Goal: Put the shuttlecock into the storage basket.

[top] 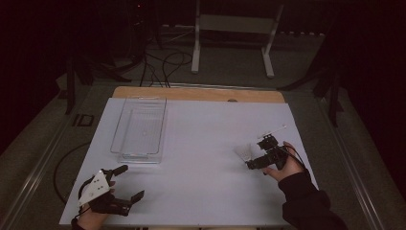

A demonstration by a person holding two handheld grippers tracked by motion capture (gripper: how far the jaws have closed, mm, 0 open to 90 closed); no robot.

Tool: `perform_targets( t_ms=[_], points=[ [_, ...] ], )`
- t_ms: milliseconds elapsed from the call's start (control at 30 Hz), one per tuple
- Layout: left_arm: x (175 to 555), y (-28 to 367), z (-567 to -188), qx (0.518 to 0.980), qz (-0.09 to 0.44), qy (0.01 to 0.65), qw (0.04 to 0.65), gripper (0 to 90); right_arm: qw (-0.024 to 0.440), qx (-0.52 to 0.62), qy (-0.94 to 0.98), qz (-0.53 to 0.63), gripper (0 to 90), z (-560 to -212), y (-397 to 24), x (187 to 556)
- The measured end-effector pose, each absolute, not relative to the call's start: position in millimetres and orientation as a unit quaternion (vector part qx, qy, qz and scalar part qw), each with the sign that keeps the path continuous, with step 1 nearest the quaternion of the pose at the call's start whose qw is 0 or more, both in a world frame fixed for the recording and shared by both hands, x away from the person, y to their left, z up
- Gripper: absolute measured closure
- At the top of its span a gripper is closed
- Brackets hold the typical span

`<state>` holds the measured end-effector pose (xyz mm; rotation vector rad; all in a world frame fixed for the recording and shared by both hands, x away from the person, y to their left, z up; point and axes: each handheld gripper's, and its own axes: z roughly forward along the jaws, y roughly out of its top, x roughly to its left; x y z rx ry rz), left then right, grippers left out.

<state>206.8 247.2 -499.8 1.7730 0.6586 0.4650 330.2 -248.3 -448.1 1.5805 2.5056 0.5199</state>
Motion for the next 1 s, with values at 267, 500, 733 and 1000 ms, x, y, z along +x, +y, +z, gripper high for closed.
perform_targets(
  t_ms=[267,500,733,1000],
  points=[
    [207,247,-500,0.752,0.197,0.280,0.562,0.1,0.048,0.524,0.836,0.157,8.2,-455,-245,339],
    [207,247,-500,0.752,0.197,0.280,0.563,0.0,0.034,0.526,0.838,0.141,8.8,-465,-241,345],
    [207,247,-500,0.751,0.197,0.281,0.564,0.0,0.035,0.517,0.846,0.127,13.1,-469,-238,351],
    [207,247,-500,0.751,0.197,0.280,0.564,0.0,0.028,0.508,0.854,0.106,21.3,-476,-232,355]
  ],
)
